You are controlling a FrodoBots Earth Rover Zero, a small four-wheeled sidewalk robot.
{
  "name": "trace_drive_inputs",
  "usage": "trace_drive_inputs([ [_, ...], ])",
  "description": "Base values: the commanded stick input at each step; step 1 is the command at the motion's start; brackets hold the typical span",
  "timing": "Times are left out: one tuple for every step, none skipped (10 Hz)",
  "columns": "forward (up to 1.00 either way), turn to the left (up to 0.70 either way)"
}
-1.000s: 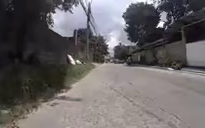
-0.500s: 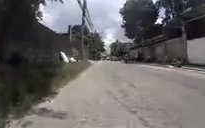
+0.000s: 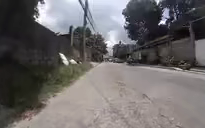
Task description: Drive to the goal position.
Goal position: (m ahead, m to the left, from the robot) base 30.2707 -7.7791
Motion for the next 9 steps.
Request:
trace_drive_inputs([
  [1.0,0.0],
  [1.0,0.0],
  [1.0,0.0],
  [1.0,0.0],
  [1.0,0.0],
  [1.0,0.0],
  [1.0,0.0],
  [1.0,0.0],
  [1.0,0.0],
])
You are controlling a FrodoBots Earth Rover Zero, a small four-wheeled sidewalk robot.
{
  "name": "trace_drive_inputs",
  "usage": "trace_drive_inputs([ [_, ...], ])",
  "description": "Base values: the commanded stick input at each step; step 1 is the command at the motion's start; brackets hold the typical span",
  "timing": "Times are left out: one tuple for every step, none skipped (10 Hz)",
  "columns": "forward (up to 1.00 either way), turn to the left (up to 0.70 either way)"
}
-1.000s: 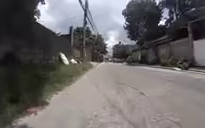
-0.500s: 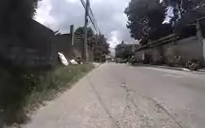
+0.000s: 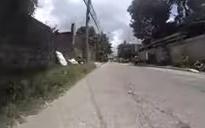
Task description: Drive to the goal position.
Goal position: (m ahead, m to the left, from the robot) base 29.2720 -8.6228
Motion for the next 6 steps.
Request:
trace_drive_inputs([
  [1.0,0.0],
  [1.0,0.0],
  [1.0,0.0],
  [1.0,0.0],
  [1.0,0.0],
  [1.0,0.0],
])
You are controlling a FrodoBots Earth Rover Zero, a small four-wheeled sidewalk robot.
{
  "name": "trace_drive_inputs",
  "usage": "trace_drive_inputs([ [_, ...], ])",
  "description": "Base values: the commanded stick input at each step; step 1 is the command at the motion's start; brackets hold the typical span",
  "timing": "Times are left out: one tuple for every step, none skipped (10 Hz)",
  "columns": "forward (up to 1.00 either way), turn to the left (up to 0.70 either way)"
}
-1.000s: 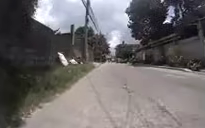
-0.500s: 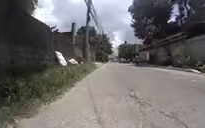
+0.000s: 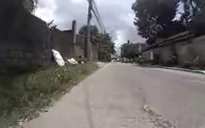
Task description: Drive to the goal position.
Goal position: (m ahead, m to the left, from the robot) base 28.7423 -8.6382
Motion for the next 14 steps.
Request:
trace_drive_inputs([
  [1.0,-0.02],
  [1.0,-0.14],
  [1.0,-0.31],
  [1.0,-0.35],
  [1.0,-0.35],
  [1.0,-0.2],
  [1.0,0.0],
  [1.0,-0.06],
  [1.0,-0.24],
  [1.0,-0.39],
  [1.0,-0.34],
  [1.0,-0.08],
  [1.0,0.0],
  [1.0,0.0],
])
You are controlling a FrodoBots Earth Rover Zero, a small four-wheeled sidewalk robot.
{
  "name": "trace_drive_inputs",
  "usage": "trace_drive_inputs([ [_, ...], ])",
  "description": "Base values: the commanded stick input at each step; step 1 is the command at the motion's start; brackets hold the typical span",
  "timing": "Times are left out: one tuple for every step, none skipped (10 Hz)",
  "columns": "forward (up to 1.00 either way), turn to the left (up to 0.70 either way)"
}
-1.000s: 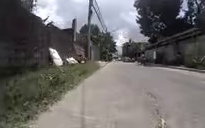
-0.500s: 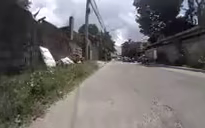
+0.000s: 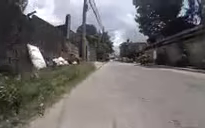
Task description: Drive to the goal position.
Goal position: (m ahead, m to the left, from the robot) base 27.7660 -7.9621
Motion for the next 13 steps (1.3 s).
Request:
trace_drive_inputs([
  [1.0,0.0],
  [1.0,0.0],
  [1.0,-0.06],
  [1.0,-0.19],
  [1.0,-0.33],
  [1.0,-0.12],
  [1.0,0.0],
  [1.0,0.0],
  [1.0,0.0],
  [1.0,-0.01],
  [1.0,-0.03],
  [1.0,-0.4],
  [1.0,-0.27],
])
